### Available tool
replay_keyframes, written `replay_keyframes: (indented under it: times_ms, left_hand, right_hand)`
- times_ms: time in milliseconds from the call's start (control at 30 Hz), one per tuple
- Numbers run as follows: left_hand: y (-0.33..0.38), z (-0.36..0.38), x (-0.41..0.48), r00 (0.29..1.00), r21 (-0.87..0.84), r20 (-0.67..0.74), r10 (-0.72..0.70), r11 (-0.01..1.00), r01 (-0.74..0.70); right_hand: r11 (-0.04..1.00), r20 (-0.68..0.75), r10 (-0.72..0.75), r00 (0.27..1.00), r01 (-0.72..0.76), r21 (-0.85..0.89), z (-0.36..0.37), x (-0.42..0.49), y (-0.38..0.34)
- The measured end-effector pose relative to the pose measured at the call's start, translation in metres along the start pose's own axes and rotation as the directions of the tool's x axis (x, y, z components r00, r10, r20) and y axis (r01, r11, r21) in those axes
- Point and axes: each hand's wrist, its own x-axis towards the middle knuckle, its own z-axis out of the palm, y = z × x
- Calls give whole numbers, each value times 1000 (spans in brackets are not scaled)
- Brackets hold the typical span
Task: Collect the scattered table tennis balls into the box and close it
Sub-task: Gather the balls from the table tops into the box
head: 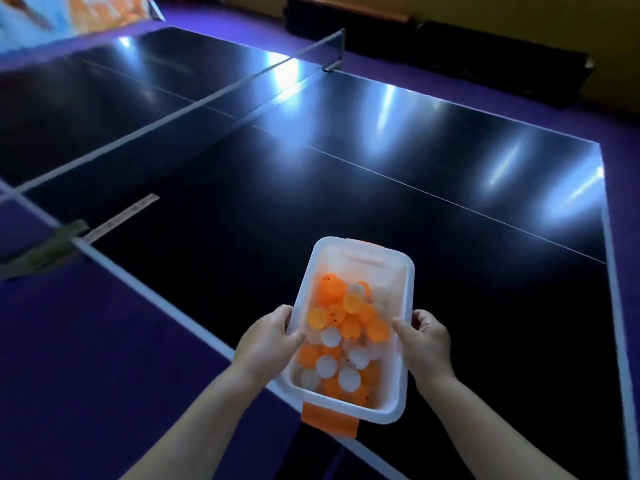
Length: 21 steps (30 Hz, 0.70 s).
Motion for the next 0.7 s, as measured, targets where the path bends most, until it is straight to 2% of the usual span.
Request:
replay_keyframes:
  times_ms: [200, 400, 533, 700]
  left_hand:
    - [-47, -29, -80, 991, -34, -94, -92, 995, 89]
    - [-115, -37, -175, 950, -130, -222, -220, 972, 195]
    - [-157, -36, -248, 908, -225, -228, -350, 927, 301]
    - [-189, -24, -316, 849, -256, -187, -495, 859, 444]
  right_hand:
    - [998, 155, -57, 986, 59, -13, 35, -62, 9]
    - [995, 261, -74, 963, 89, -45, 80, -149, 37]
    - [992, 371, -79, 925, 110, -64, 101, -208, 66]
    - [978, 506, -59, 860, 150, -142, 109, -256, 92]
